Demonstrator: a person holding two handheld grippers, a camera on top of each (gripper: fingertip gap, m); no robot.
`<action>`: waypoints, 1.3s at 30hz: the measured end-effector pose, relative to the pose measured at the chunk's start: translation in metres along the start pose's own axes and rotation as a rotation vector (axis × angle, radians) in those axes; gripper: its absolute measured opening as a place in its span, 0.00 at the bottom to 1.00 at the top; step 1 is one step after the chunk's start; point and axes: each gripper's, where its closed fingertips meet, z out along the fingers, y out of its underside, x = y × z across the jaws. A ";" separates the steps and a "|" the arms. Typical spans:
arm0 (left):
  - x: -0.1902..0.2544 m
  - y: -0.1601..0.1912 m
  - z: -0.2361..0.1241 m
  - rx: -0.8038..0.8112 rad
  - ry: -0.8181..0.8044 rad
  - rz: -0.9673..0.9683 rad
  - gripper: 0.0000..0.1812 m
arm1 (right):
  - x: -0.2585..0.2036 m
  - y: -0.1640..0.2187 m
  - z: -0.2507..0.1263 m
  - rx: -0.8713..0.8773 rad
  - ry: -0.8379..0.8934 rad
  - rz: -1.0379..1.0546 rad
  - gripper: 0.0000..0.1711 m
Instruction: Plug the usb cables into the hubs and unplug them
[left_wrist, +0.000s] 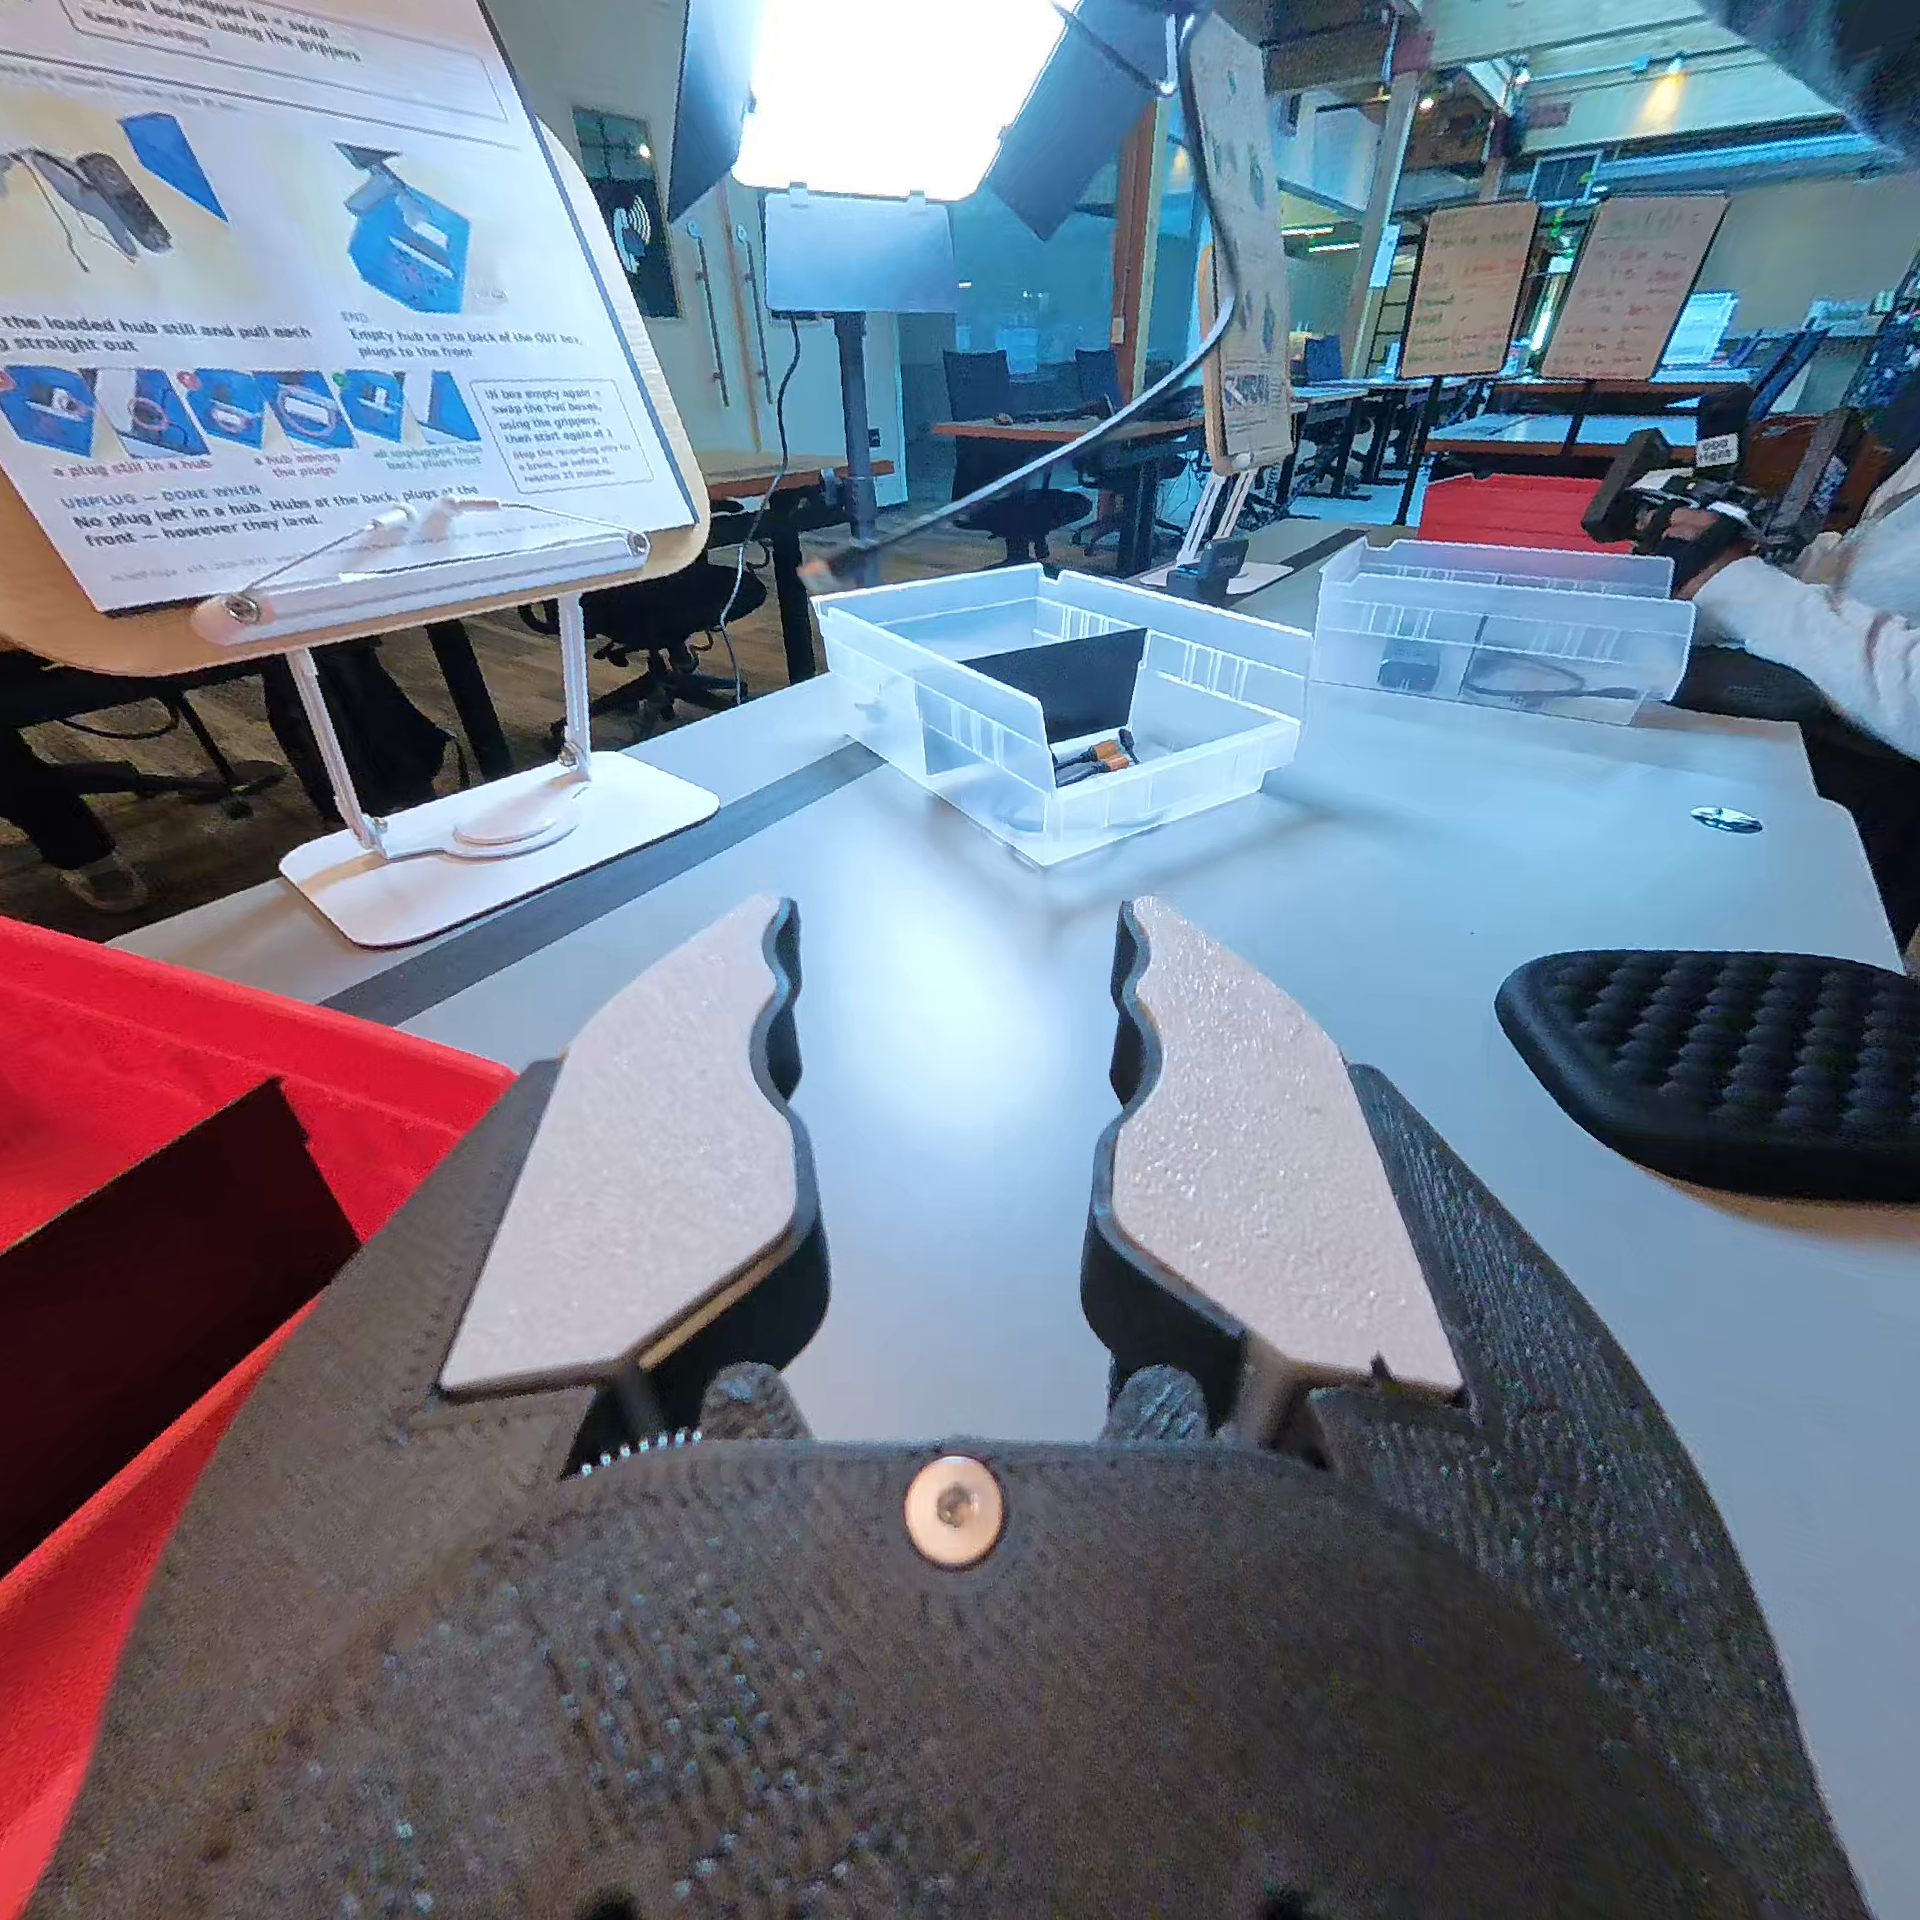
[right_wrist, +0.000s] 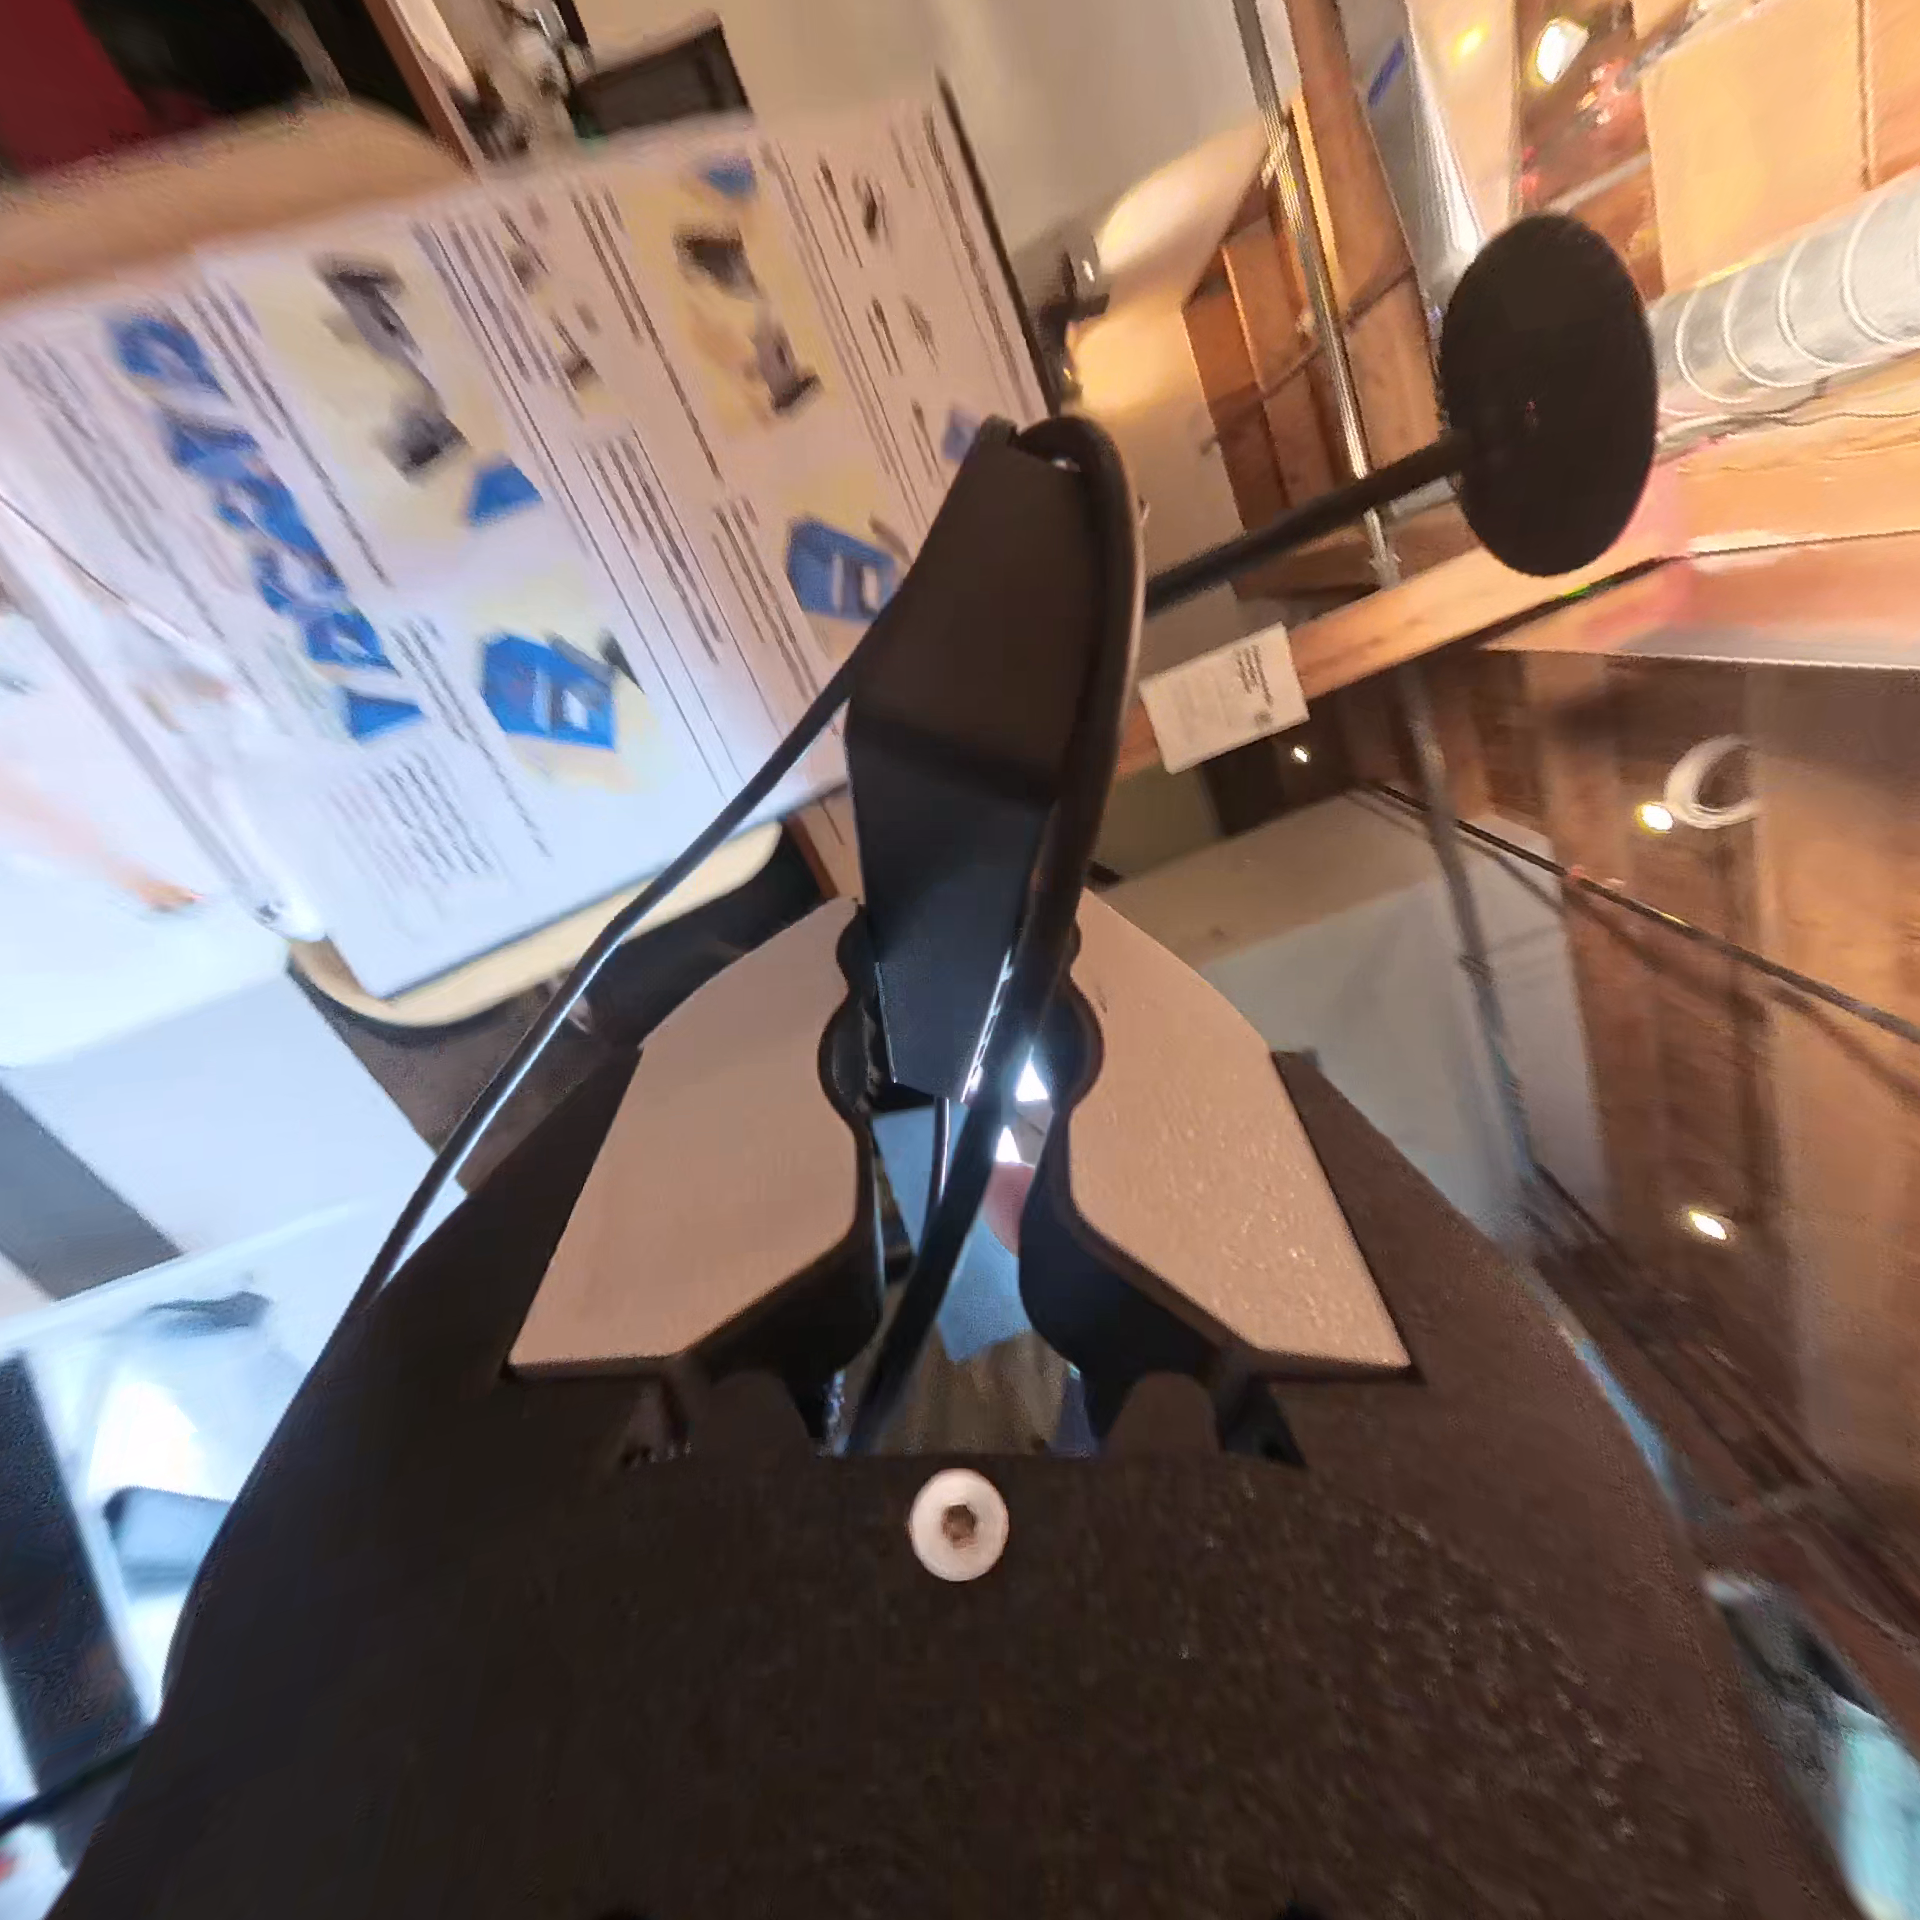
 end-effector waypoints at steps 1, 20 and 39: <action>0.000 0.002 0.001 -0.006 0.000 -0.002 0.32 | 0.000 0.014 0.010 -0.035 0.018 -0.033 0.17; -0.002 0.030 0.011 -0.101 0.040 -0.041 0.30 | -0.178 0.204 0.070 -0.323 -0.123 -0.015 0.16; 0.004 0.032 0.010 -0.128 0.052 -0.024 0.30 | -0.268 0.250 0.079 -0.645 -0.420 0.067 0.22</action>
